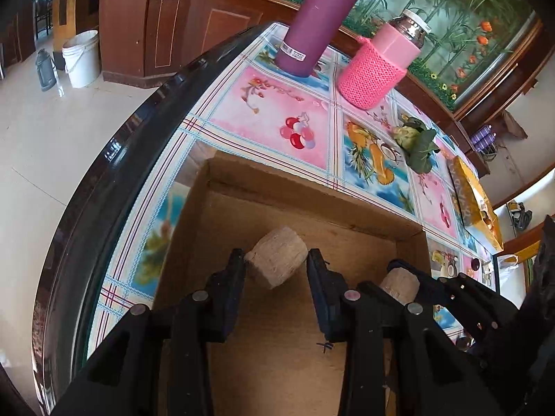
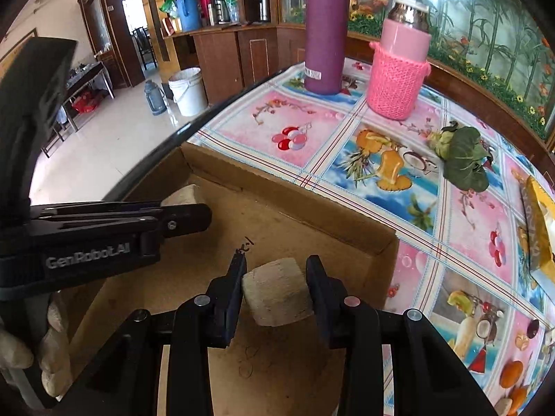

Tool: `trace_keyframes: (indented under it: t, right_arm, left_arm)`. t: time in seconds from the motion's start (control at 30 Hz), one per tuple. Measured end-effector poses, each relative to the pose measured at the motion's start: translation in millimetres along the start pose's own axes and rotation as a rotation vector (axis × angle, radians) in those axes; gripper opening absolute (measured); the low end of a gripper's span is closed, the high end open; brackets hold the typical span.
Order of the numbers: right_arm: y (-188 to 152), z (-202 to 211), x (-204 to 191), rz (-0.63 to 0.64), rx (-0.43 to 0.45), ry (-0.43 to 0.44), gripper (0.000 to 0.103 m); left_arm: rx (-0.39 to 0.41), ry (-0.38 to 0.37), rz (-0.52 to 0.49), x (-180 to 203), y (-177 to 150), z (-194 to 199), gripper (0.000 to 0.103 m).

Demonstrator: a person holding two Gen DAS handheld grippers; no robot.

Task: Organize fruits
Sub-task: 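Carry both cubes over the cardboard box and open both tools to drop them, then move both open tools back toward the fruit pile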

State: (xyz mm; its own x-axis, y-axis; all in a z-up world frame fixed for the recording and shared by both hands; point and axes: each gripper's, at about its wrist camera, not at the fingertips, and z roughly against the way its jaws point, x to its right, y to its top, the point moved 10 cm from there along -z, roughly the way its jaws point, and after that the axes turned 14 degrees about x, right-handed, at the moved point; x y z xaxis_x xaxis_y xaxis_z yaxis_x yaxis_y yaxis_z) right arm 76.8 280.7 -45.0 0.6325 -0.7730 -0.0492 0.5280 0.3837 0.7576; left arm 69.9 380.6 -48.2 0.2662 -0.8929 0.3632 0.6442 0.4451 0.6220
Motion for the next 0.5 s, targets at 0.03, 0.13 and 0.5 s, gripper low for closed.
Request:
trace_keyframes:
  t: [0.03,0.13,0.5]
  right_arm:
    - [-1,-4,1,-0.001,-0.008,-0.003,0.039]
    - [-3,-10,1,-0.007,-0.017,-0.011,0.041]
    - [10,54,1,-0.02,0.124,-0.006,0.059]
  left_arm:
    - [0.005,0.0,-0.002,0,1,2,0.039]
    - [0.033,0.001,0.004,-1,6,9,0.052]
    - [0.172,-0.007,0.005,15,-1,94,0.06]
